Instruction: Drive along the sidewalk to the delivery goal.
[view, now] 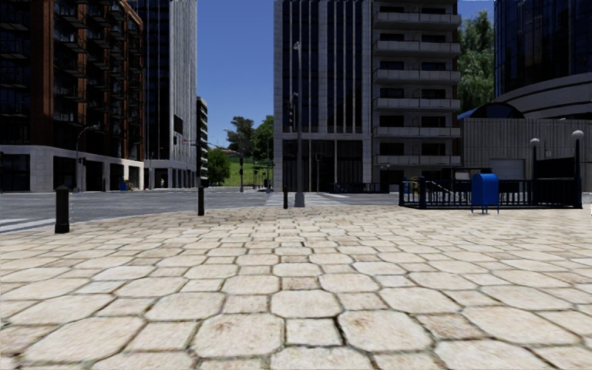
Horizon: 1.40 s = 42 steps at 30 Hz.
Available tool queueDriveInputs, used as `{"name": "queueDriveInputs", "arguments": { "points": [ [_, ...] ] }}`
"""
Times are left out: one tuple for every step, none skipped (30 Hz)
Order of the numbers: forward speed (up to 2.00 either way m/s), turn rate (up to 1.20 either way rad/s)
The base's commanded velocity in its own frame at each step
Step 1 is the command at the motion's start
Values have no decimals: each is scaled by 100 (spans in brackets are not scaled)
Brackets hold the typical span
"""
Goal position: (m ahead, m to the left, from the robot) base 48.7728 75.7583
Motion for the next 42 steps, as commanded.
{"name": "queueDriveInputs", "arguments": {
  "points": [
    [200,-29],
    [200,-29],
    [200,-29],
    [200,-29],
    [200,-29],
    [200,-29],
    [200,-29],
    [200,-29],
    [200,-29],
    [200,-29],
    [200,-29],
    [200,-29],
    [200,-29],
    [200,-29],
    [200,-29],
    [200,-29],
    [200,-29],
    [200,-29],
    [200,-29],
    [200,-29],
    [200,-29],
    [200,-29],
    [200,-29],
    [200,-29],
    [200,-29],
    [200,-29],
    [200,-29],
    [200,-29],
    [200,-29],
    [200,-29],
    [200,-29],
    [200,-29],
    [200,-29],
    [200,-29],
    [200,-29],
    [200,-29],
    [200,-29],
    [200,-29],
    [200,-29],
    [200,-27],
    [200,-27],
    [200,-22]
  ]
}}
